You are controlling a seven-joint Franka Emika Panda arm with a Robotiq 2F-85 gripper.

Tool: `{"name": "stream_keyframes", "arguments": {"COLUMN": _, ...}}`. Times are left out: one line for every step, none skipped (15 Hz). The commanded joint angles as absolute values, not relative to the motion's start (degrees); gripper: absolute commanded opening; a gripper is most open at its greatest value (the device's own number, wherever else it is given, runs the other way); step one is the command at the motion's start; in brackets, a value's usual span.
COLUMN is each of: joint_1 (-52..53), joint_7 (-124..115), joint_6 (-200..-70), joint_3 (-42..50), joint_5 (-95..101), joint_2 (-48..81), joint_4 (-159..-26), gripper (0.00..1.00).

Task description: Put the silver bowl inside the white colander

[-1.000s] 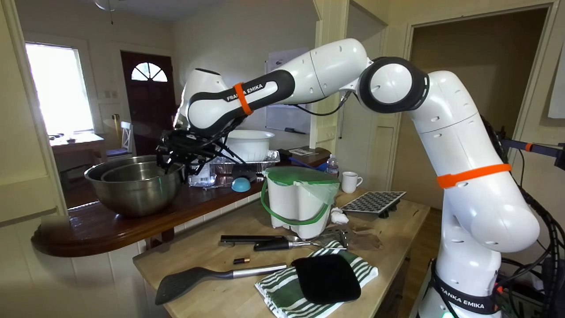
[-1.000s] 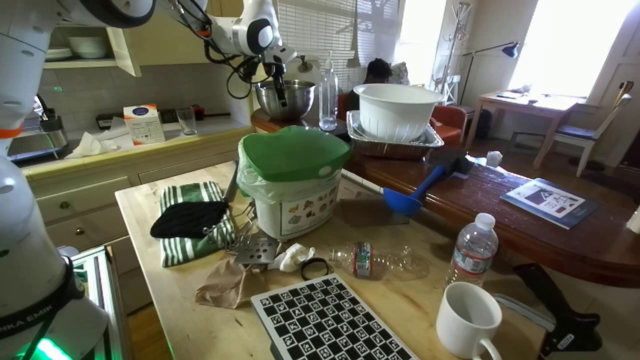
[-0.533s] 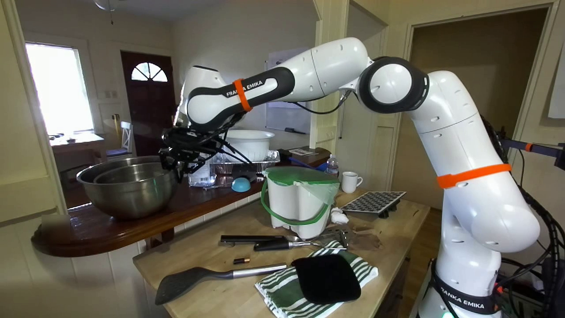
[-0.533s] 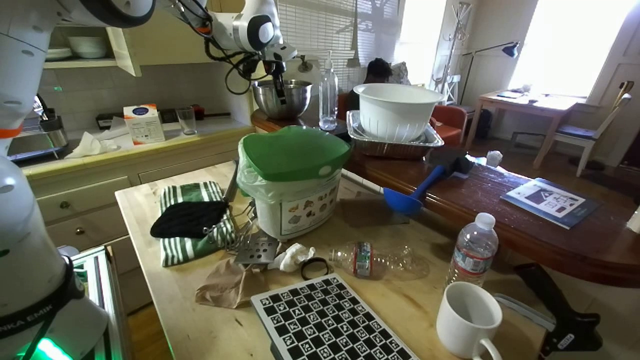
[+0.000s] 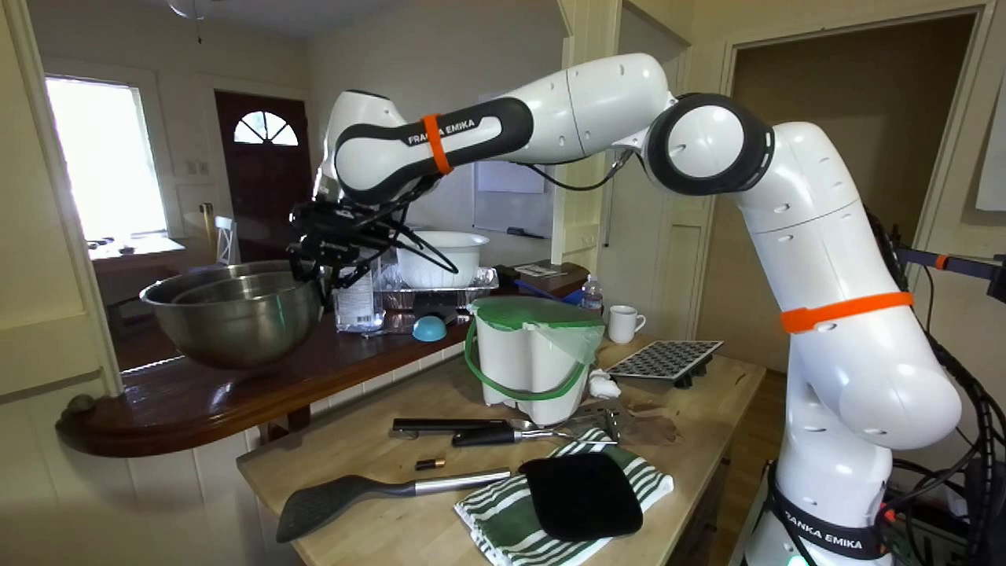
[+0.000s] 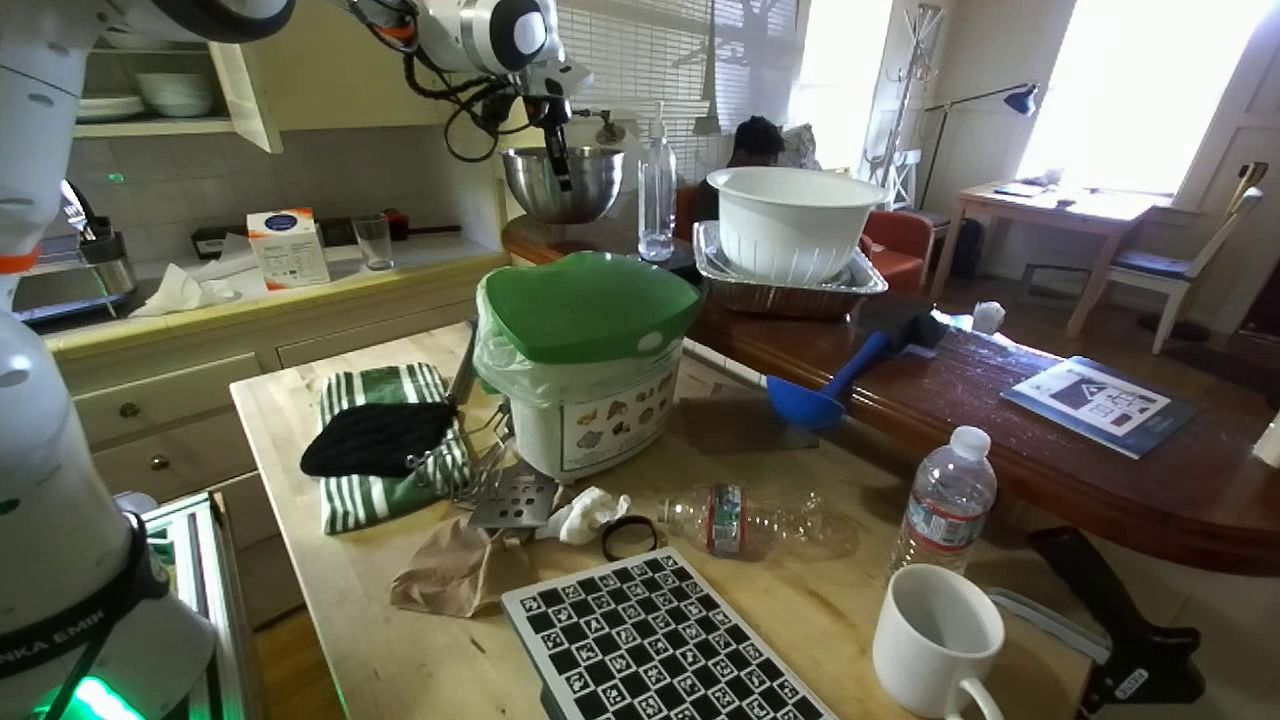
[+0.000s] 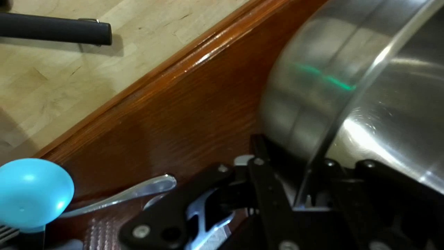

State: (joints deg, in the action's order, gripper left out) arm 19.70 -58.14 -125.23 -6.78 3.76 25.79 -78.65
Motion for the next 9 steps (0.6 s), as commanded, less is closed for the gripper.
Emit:
{"name": "stream_keyframes", "arguments": {"joint_1": 18.82, "joint_7": -56.78, "joint_6": -122.3, "joint_3": -6.39, "joint_5": 2.68, "joint_2": 19.75, "joint_4": -76.69, "gripper": 0.04}}
{"name": "stream_keyframes", "arguments": {"joint_1": 18.42, "joint_7": -56.53, "joint_6": -122.13, "joint_3": -6.31, "joint_5": 2.66, "joint_2": 18.43, "joint_4": -76.42, "gripper": 0.04}}
{"name": "stream_keyframes", "arguments": {"joint_1": 17.52, "joint_7": -55.62, "joint_6": -122.73, "joint_3": -6.69, "joint_5": 1.67, "joint_2": 16.96, "joint_4": -76.43, "gripper": 0.04}}
{"name": "stream_keyframes", "arguments": {"joint_1": 17.15, "joint_7": -55.11, "joint_6": -122.26, "joint_3": -6.6, "joint_5": 1.66, "joint_2": 15.75, "joint_4": -75.65, "gripper": 0.04}}
{"name": "stream_keyframes", "arguments": {"joint_1": 16.83, "joint_7": -54.68, "joint_6": -121.23, "joint_3": -6.43, "joint_5": 1.95, "joint_2": 14.65, "joint_4": -74.58, "gripper": 0.04}}
{"name": "stream_keyframes", "arguments": {"joint_1": 16.31, "joint_7": -54.41, "joint_6": -121.06, "joint_3": -6.26, "joint_5": 1.86, "joint_2": 13.54, "joint_4": -73.79, "gripper": 0.04}}
{"name": "stream_keyframes", "arguments": {"joint_1": 15.64, "joint_7": -53.91, "joint_6": -121.32, "joint_3": -6.19, "joint_5": 1.36, "joint_2": 12.43, "joint_4": -73.08, "gripper": 0.04}}
{"name": "stream_keyframes", "arguments": {"joint_1": 15.17, "joint_7": -53.55, "joint_6": -120.68, "joint_3": -6.03, "joint_5": 1.3, "joint_2": 11.5, "joint_4": -71.92, "gripper": 0.04}}
{"name": "stream_keyframes", "arguments": {"joint_1": 14.7, "joint_7": -53.41, "joint_6": -119.99, "joint_3": -5.67, "joint_5": 1.57, "joint_2": 10.54, "joint_4": -70.91, "gripper": 0.04}}
